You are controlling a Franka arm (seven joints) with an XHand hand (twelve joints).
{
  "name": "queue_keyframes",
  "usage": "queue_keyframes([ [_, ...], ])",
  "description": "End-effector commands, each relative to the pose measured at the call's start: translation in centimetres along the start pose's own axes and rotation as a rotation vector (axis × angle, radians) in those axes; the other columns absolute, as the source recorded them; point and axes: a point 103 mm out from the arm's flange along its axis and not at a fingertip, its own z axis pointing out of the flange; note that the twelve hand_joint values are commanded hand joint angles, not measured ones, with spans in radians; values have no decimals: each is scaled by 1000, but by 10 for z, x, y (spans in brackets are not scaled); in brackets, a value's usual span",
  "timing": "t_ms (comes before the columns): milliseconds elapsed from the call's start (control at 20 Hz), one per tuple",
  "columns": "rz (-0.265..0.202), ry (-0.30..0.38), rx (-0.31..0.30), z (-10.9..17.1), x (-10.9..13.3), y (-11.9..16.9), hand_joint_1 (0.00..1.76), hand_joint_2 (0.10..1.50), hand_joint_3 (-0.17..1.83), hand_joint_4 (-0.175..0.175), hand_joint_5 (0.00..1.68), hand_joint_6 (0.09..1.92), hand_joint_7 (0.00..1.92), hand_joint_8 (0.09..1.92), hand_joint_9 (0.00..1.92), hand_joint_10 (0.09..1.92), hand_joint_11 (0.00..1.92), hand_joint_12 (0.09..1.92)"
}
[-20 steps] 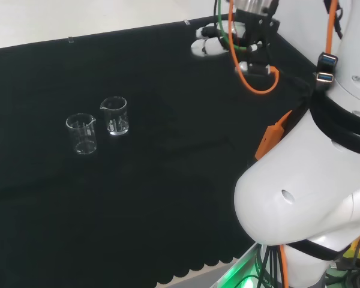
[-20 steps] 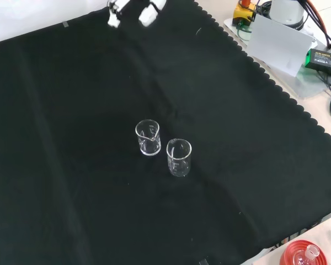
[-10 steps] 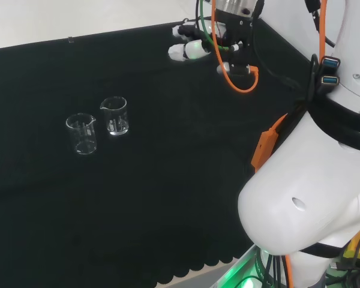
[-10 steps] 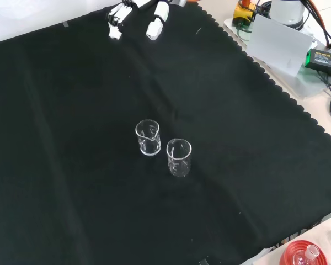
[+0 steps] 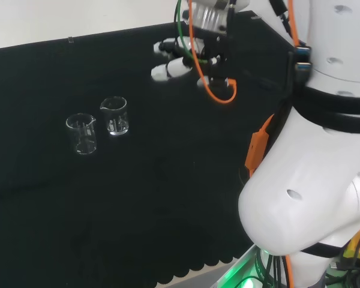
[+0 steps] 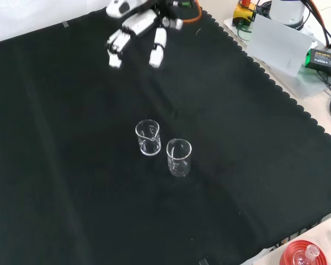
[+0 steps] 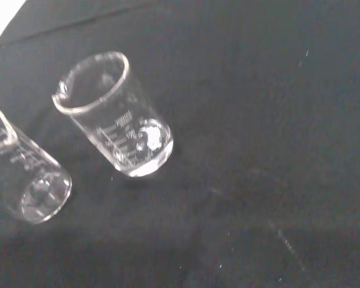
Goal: Pick up the beaker on the right.
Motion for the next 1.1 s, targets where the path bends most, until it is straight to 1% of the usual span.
queue_keyframes([
  [50, -104, 147, -2, 47, 18, 58, 721, 865, 76, -37, 224, 87, 196, 550, 291, 656, 0, 1220],
  [100, -108, 159, 0, 50, 19, 62, 734, 852, 72, -38, 217, 87, 194, 551, 291, 657, 0, 1219],
  [200, -116, 201, 1, 49, 5, 61, 752, 826, 66, -41, 205, 87, 189, 552, 292, 658, 0, 1220],
  [250, -118, 211, 4, 48, -2, 61, 758, 815, 64, -42, 202, 87, 187, 552, 293, 659, 0, 1221],
  [300, -117, 212, 7, 52, 2, 65, 763, 807, 62, -43, 200, 87, 185, 552, 293, 660, 0, 1221],
  [450, -131, 223, 8, 55, -11, 66, 771, 792, 60, -46, 197, 87, 183, 554, 294, 661, 0, 1223],
  [650, -154, 239, 27, 60, -21, 67, 775, 782, 61, -49, 195, 87, 182, 556, 295, 662, 0, 1225],
  [850, -167, 242, 41, 68, -21, 70, 770, 770, 59, -51, 192, 87, 179, 557, 295, 662, 0, 1225],
  [950, -178, 243, 43, 74, -15, 72, 768, 763, 59, -51, 181, 87, 168, 554, 289, 659, 0, 1223],
  [1100, -194, 270, 42, 82, -12, 71, 751, 751, 63, -51, 167, 87, 149, 551, 278, 656, 0, 1210],
])
